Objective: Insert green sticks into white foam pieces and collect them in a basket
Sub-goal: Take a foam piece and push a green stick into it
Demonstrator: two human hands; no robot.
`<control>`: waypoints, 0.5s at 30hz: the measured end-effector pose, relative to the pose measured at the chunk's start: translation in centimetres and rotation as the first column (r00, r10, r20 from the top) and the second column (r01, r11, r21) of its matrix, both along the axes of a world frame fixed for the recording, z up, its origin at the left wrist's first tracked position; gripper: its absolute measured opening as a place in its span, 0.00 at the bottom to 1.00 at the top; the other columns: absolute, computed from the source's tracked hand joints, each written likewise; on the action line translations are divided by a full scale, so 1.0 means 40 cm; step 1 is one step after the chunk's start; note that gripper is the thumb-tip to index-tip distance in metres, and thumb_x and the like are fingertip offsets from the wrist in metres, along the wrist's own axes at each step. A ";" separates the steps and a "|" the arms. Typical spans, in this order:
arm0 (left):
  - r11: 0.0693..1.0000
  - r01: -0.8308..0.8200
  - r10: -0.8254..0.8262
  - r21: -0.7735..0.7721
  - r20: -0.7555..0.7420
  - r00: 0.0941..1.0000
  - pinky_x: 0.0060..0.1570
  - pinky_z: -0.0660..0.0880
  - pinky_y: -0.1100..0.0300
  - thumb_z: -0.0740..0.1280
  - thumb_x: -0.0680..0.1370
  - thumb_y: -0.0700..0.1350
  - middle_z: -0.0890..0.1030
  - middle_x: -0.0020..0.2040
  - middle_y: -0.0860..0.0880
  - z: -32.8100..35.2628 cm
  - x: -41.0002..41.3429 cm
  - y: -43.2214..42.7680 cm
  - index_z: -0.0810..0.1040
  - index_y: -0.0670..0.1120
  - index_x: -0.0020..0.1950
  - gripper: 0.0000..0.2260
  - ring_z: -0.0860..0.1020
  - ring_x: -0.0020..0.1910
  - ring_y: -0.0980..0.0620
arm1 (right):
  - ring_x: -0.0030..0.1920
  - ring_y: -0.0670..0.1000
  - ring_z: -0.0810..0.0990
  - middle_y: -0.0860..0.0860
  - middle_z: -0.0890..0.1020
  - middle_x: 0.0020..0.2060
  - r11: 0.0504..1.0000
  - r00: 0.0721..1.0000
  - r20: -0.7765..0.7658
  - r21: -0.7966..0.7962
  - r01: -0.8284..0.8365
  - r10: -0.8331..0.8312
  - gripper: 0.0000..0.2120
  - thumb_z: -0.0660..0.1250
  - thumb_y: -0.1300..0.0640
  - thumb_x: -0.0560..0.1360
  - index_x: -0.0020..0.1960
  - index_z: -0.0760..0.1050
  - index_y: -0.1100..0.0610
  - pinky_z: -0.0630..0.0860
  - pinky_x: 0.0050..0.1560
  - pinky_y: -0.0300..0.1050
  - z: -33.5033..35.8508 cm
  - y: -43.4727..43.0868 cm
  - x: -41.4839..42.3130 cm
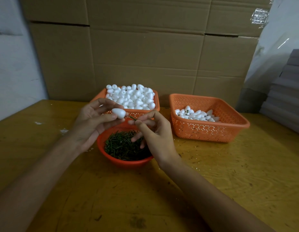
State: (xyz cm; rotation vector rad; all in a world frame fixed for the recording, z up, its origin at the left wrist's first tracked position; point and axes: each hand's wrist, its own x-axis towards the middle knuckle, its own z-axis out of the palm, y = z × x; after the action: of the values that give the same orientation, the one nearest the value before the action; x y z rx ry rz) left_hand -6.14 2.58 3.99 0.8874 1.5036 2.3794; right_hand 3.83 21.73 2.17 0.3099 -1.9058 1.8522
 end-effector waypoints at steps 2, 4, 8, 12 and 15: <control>1.000 0.000 0.000 -0.004 0.003 1.000 0.51 0.85 0.52 0.72 0.71 0.30 0.86 0.57 0.40 -0.002 -0.002 -0.002 0.81 0.44 0.54 0.15 0.85 0.59 0.36 | 0.35 0.56 0.86 0.53 0.89 0.50 1.000 1.000 0.001 -0.003 0.003 -0.003 0.03 0.67 0.61 0.84 0.53 0.73 0.58 0.76 0.28 0.44 0.000 0.000 0.000; 1.000 0.012 -0.012 -0.011 -0.006 1.000 0.52 0.84 0.53 0.75 0.69 0.31 0.86 0.56 0.40 -0.002 -0.002 -0.005 0.81 0.44 0.54 0.16 0.85 0.59 0.38 | 0.34 0.56 0.86 0.53 0.89 0.50 1.000 1.000 0.001 -0.003 0.002 -0.002 0.03 0.67 0.61 0.83 0.52 0.74 0.57 0.76 0.28 0.44 0.000 0.000 0.001; 1.000 0.004 -0.004 -0.030 -0.023 1.000 0.52 0.84 0.55 0.77 0.65 0.34 0.87 0.55 0.42 0.002 -0.004 -0.005 0.83 0.47 0.52 0.18 0.86 0.57 0.43 | 0.35 0.56 0.86 0.52 0.89 0.51 1.000 1.000 0.004 0.011 0.004 -0.004 0.03 0.67 0.61 0.84 0.53 0.73 0.58 0.76 0.28 0.45 0.000 0.003 -0.002; 0.999 -0.008 0.006 -0.048 -0.032 0.999 0.50 0.84 0.57 0.79 0.63 0.35 0.87 0.53 0.42 0.003 -0.002 -0.003 0.84 0.48 0.53 0.20 0.87 0.55 0.45 | 0.35 0.56 0.86 0.52 0.89 0.51 1.000 1.000 -0.001 0.016 0.007 -0.007 0.03 0.67 0.60 0.84 0.53 0.74 0.58 0.76 0.28 0.44 -0.001 0.004 -0.003; 0.998 -0.016 0.014 -0.059 -0.045 0.999 0.49 0.84 0.58 0.76 0.66 0.31 0.88 0.53 0.43 0.002 -0.001 -0.005 0.85 0.48 0.54 0.20 0.87 0.55 0.46 | 0.34 0.55 0.86 0.52 0.89 0.50 1.000 1.000 -0.001 0.016 0.012 -0.012 0.03 0.67 0.60 0.83 0.53 0.73 0.58 0.76 0.28 0.43 -0.003 0.003 -0.006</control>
State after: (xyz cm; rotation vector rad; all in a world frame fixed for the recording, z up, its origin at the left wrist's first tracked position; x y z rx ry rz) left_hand -6.19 2.39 4.07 0.9247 1.5944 2.3269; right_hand 3.60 21.84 2.05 0.3040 -1.9188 1.8287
